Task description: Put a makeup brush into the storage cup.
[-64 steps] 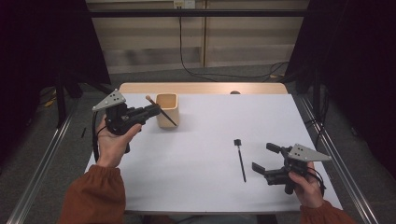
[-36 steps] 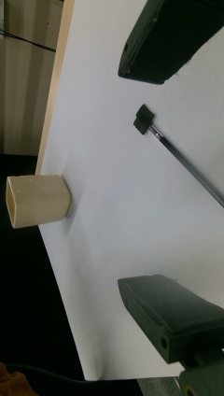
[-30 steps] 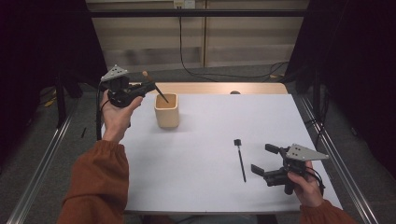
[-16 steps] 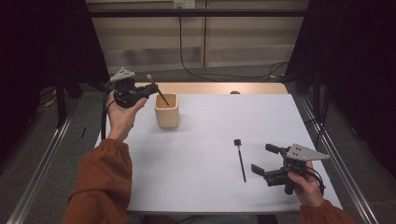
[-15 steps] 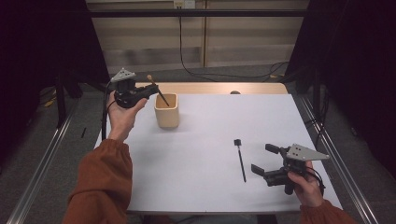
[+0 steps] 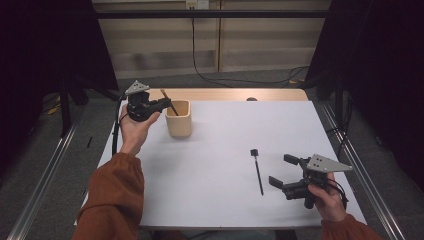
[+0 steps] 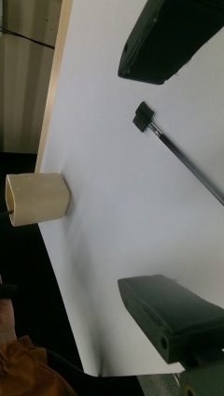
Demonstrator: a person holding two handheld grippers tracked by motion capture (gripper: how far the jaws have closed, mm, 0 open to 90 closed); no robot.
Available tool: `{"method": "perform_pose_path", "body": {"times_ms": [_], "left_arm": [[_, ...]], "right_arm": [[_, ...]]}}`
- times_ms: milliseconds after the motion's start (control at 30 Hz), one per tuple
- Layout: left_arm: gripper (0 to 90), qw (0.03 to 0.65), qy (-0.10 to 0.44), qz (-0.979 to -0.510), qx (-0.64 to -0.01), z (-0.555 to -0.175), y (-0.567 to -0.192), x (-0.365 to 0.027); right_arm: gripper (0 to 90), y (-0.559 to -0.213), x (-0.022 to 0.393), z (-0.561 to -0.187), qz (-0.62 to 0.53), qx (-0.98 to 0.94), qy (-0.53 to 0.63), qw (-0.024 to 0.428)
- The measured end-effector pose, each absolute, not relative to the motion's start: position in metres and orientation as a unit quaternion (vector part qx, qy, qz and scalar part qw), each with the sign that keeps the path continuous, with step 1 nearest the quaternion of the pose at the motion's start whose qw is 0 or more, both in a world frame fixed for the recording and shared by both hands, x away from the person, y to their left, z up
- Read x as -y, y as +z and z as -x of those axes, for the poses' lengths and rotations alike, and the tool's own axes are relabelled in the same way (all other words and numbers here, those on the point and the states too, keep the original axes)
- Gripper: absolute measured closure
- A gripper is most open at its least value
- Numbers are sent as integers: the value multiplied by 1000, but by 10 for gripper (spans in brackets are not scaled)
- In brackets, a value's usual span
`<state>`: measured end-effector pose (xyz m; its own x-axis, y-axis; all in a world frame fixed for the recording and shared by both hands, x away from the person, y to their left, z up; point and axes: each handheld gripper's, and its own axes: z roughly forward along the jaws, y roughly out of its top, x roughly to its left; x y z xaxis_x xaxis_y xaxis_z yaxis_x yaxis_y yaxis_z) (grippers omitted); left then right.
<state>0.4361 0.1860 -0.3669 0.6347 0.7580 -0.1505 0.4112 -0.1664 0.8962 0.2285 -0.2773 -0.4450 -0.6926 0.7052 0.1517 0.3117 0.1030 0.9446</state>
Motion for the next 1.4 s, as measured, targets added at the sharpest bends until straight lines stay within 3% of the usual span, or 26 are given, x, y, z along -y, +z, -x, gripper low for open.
{"method": "perform_pose_path", "body": {"times_ms": [733, 1067, 1400], "left_arm": [[814, 508, 163, -756, -379, -437, -379, -180], [347, 508, 174, -745, -395, -436, -381, -186], [58, 525, 185, -725, -407, -433, -382, -190]], "right_arm": [[13, -445, 277, -228, -351, -721, 571, 172], [13, -446, 276, -229, -352, -722, 570, 172], [15, -446, 277, -229, -353, -721, 571, 171]]}}
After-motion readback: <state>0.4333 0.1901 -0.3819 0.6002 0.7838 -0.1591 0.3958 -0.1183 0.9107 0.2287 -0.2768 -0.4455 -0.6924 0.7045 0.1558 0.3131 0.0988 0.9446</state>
